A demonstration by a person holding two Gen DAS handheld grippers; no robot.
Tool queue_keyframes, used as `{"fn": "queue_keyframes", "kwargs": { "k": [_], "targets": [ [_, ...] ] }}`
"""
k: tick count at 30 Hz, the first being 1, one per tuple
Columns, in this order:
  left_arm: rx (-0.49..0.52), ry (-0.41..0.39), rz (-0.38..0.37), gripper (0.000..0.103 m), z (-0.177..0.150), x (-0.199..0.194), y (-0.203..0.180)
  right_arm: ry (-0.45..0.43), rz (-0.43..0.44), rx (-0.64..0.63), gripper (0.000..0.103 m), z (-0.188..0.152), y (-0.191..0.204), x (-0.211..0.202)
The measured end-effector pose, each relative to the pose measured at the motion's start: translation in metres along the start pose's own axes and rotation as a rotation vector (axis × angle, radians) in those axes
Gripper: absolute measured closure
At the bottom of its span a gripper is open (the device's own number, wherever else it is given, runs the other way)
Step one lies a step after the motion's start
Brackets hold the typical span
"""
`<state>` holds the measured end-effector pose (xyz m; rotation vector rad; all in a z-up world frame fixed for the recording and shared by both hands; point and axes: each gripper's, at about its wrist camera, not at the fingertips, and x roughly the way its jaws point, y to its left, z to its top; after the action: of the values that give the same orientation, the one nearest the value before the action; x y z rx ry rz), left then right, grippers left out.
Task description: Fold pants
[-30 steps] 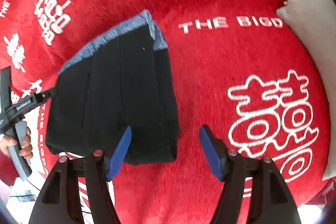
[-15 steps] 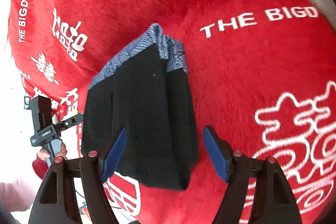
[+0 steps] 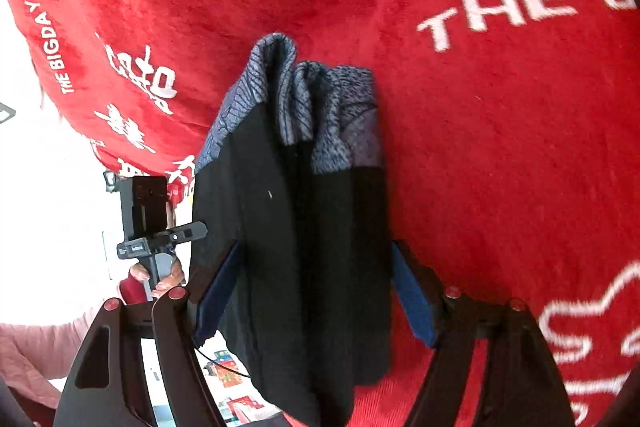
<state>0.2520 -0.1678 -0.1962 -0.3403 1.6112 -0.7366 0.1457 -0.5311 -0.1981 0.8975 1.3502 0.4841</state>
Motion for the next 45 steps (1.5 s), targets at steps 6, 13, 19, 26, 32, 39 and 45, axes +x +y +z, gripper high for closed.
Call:
{"fn": "queue_keyframes", "kwargs": {
  "k": [6,13,19,26,32,39,45],
  "targets": [
    [0.068,-0.052,0.023,0.03,-0.005,-0.005,-0.014,0.012,-0.031,0.029,0.041,0.001,0.001,0.003],
    [0.065,-0.098,0.017,0.04,-0.011,-0.024,-0.024,-0.037,0.003,0.079,0.06,-0.006,0.018,-0.006],
    [0.09,-0.116,-0.007,0.04,-0.024,-0.045,-0.041,-0.048,0.06,0.083,0.06,-0.016,0.04,-0.019],
    [0.09,-0.124,-0.02,0.04,-0.056,-0.061,-0.057,-0.053,0.067,0.077,0.06,-0.05,0.059,-0.034],
    [0.068,-0.096,0.012,0.04,-0.094,-0.05,-0.053,-0.038,0.037,0.078,0.06,-0.087,0.061,-0.031],
    [0.035,-0.12,0.127,0.027,-0.116,-0.025,-0.03,-0.036,-0.161,0.011,0.051,-0.104,0.048,0.0],
    [0.031,-0.155,0.207,0.008,-0.117,-0.021,-0.029,-0.061,-0.3,-0.078,0.04,-0.104,0.06,0.006]
  ]
}}
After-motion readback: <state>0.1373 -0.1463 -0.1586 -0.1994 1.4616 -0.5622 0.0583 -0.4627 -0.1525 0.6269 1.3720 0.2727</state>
